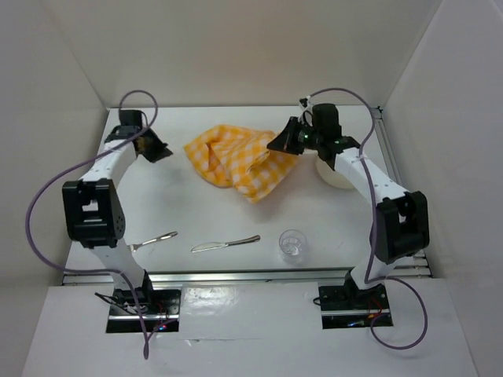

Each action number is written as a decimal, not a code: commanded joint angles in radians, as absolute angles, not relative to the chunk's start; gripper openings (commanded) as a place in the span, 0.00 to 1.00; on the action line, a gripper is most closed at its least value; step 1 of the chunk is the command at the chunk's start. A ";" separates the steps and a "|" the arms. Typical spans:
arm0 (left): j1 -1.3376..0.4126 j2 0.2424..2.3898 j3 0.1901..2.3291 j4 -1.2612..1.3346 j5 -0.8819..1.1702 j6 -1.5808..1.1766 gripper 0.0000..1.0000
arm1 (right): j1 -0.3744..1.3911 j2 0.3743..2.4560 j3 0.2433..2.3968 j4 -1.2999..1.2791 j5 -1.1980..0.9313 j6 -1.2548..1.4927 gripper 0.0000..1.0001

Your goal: Set the dinner table for one person

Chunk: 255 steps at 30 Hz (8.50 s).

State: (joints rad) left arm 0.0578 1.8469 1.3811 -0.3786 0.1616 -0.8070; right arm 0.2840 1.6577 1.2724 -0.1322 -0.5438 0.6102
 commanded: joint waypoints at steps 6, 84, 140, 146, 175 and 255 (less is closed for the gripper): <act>0.120 1.647 1.617 -0.527 0.150 -0.646 0.00 | 0.278 1.600 1.463 -0.367 -0.525 0.442 0.00; 0.009 1.695 1.627 -0.842 -0.055 -0.604 0.57 | 0.222 1.707 1.537 -0.411 -0.245 0.388 0.91; 0.143 1.574 1.255 -0.647 0.089 -0.693 0.00 | 0.215 1.523 0.682 0.060 -0.114 1.138 0.71; 0.143 1.583 1.255 -0.647 0.089 -0.684 0.00 | 0.215 1.650 0.729 0.063 -0.029 1.203 0.72; 0.276 1.513 1.750 -0.808 0.210 -0.637 0.00 | 0.245 1.461 1.466 -0.196 0.123 0.784 0.00; 0.298 1.509 1.357 -0.695 0.164 -0.578 0.79 | 0.183 1.135 1.020 -0.531 0.127 0.851 1.00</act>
